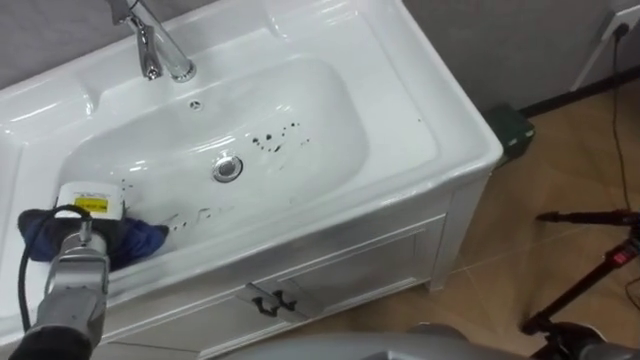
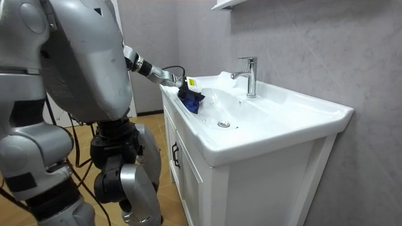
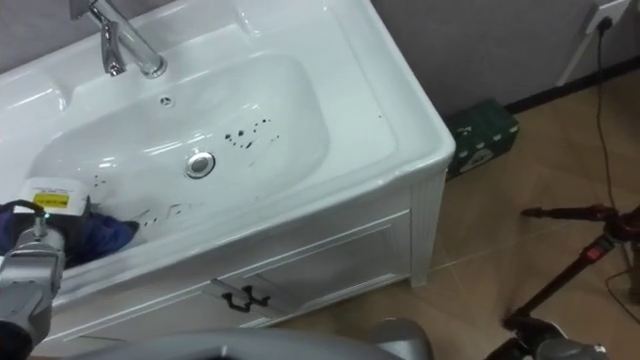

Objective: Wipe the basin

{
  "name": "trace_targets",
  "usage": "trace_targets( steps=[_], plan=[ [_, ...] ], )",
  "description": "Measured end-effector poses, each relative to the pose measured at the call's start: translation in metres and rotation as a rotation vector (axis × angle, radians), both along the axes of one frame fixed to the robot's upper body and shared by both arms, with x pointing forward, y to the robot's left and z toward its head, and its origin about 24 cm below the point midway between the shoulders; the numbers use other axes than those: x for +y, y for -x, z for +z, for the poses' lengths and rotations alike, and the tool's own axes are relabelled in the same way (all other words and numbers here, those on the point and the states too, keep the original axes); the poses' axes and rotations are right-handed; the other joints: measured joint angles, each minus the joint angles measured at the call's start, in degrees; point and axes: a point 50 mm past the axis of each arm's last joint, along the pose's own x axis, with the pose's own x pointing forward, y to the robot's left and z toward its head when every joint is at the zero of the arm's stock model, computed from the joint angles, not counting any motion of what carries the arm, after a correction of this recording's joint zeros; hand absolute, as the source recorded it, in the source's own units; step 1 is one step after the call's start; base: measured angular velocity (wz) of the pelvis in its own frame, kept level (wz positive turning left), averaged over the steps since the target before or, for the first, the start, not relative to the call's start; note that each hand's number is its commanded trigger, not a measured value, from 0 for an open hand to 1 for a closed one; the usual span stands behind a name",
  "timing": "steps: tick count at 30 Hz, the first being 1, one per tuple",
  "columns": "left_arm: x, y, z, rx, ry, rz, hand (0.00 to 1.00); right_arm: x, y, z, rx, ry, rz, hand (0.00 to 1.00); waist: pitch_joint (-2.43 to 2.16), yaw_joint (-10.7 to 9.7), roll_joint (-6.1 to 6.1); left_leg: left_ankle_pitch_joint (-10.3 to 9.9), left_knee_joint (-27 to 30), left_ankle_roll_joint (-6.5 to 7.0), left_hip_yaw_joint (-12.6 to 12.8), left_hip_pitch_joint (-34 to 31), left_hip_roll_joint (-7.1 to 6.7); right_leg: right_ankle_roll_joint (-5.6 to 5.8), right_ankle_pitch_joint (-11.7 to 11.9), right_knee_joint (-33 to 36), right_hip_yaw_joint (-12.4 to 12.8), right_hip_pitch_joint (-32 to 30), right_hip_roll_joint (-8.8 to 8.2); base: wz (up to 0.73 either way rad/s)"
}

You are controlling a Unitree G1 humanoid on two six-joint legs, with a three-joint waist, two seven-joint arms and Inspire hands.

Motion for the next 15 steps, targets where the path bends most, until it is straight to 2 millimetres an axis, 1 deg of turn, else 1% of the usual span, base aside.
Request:
trace_targets(
  steps=[2,3,4,5,7,10,12,14,15],
  plan=[
    [-0.004,-0.01,0.004,-0.014,0.011,0.001,1.0,0.007,-0.001,-0.003,0.001,-0.017,-0.002,0.0,0.04,0.0,-0.69,0.0,0.12,0.0,-0.01,-0.9,0.08,0.01,0.01,0.02,-0.32,-0.72,0.03,0.19],
    [-0.006,-0.015,0.005,-0.02,0.017,0.004,1.0,0.012,-0.003,-0.006,0.0,-0.028,-0.007,0.0,-0.04,0.06,-1.07,0.0,0.28,0.0,-0.19,-1.58,0.16,-0.03,0.11,0.06,-0.4,-1.25,0.08,0.08],
    [-0.01,-0.02,0.006,-0.035,0.05,0.016,1.0,0.016,-0.004,-0.008,0.001,-0.041,-0.005,0.0,0.11,-0.1,-1.42,0.0,0.62,0.0,-0.31,-2.11,0.21,-0.06,0.25,0.07,-0.66,-1.48,0.03,0.1],
    [-0.013,-0.024,0.007,-0.044,0.075,0.025,1.0,0.018,-0.004,-0.008,-0.001,-0.049,-0.009,0.0,0.12,-0.11,-1.56,0.0,0.99,0.01,-0.4,-2.61,0.22,-0.03,0.27,0.06,-0.97,-1.61,-0.05,0.18],
    [-0.026,-0.036,0.009,-0.079,0.158,0.039,1.0,0.024,-0.007,-0.01,-0.009,-0.069,-0.013,0.0,0.4,-0.04,-2.05,-0.08,1.71,0.14,-0.33,-3.91,0.32,0.07,0.4,0.09,-1.53,-2.21,-0.15,0.15],
    [-0.039,-0.048,0.014,-0.109,0.219,0.032,1.0,0.03,-0.012,-0.012,-0.021,-0.086,-0.017,0.0,0.48,-0.3,-2.27,-0.25,2.23,0.39,-0.38,-5.55,0.51,0.05,0.68,0.17,-1.59,-3.4,-0.07,0.01],
    [-0.046,-0.057,0.018,-0.118,0.27,0.043,1.0,0.032,-0.008,-0.014,-0.01,-0.092,-0.025,0.0,0.68,-0.31,-2.43,-0.28,2.51,0.43,-0.4,-5.89,0.53,0.09,0.73,0.24,-1.92,-3.6,-0.17,0.07],
    [-0.049,-0.06,0.02,-0.119,0.3,0.05,1.0,0.034,-0.007,-0.015,-0.005,-0.098,-0.024,0.0,0.73,-0.19,-2.47,-0.3,3.11,0.47,-0.37,-6.5,0.65,0.09,0.73,0.49,-1.33,-4.3,-0.23,-0.09],
    [-0.051,-0.063,0.021,-0.119,0.317,0.054,1.0,0.035,-0.007,-0.015,-0.002,-0.1,-0.018,0.0,0.83,-0.31,-2.4,-0.33,3.19,0.47,-0.35,-6.67,0.93,0.1,0.71,0.82,-1.05,-4.7,-0.33,-0.14]
  ],
)
